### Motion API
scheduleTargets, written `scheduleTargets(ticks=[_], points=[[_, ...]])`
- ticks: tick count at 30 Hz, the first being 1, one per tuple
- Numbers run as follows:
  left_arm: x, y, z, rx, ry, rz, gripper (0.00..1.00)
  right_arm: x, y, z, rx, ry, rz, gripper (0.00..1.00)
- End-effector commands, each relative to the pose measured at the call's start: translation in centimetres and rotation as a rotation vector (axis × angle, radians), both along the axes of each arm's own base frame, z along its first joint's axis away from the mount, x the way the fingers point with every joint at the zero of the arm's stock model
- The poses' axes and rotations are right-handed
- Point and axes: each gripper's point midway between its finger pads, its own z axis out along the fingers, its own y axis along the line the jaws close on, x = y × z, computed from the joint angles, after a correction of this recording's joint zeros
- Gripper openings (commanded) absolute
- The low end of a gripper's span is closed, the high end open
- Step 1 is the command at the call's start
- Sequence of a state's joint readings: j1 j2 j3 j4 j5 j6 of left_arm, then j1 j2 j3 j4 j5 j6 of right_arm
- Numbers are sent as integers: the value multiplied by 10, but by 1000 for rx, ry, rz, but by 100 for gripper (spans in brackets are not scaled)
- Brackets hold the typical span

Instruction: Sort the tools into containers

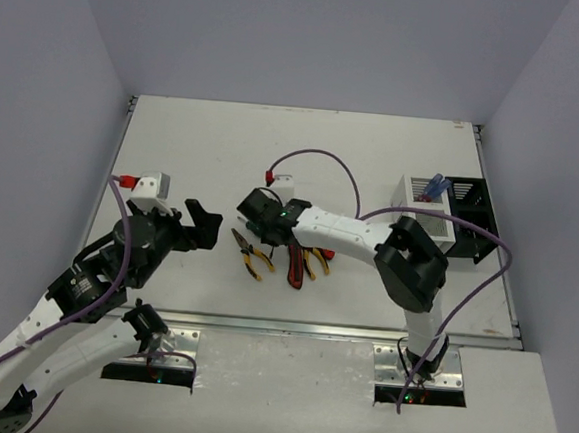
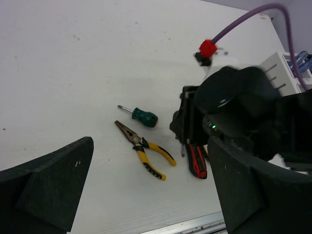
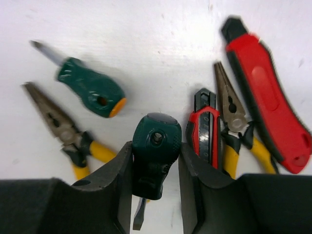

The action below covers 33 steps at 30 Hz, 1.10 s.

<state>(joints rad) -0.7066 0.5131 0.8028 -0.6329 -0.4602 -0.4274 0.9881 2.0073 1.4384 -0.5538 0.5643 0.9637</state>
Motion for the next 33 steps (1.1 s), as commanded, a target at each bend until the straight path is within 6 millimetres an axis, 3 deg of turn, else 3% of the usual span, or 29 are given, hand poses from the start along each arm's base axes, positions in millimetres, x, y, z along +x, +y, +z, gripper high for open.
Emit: scheduleTargets(ticks=[1, 2, 3, 8, 10, 11, 12, 15, 18, 21, 27, 33], points=[[0, 2, 12, -38, -41, 8, 100, 41, -32, 114, 100, -192, 47, 0], [-1, 3, 14, -44, -47, 9, 100, 44, -49, 140, 117, -236, 38, 0], [-2, 3, 15, -49, -55, 9, 100, 52, -77, 152, 87, -271, 7, 0], [-5, 8, 22, -70, -77, 21, 100, 90, -231, 208, -93, -404, -262, 0], [-6, 8, 22, -72, -77, 20, 100, 101, -307, 226, -190, -443, -445, 0], [-6, 9, 22, -74, -79, 20, 100, 104, -321, 234, -218, -457, -472, 0], [-7, 8, 24, -79, -82, 11, 100, 106, -352, 244, -256, -476, -552, 0], [-9, 6, 25, -85, -91, -8, 100, 116, -396, 255, -351, -516, -632, 0], [-11, 3, 29, -94, -108, -33, 100, 125, -430, 251, -419, -528, -698, 0], [-11, -1, 27, -87, -103, -50, 100, 131, -447, 242, -454, -525, -735, 0], [-7, -9, 21, -63, -78, -78, 100, 140, -462, 221, -489, -509, -743, 0], [-8, -11, 22, -65, -81, -91, 100, 130, -468, 205, -534, -498, -744, 0]])
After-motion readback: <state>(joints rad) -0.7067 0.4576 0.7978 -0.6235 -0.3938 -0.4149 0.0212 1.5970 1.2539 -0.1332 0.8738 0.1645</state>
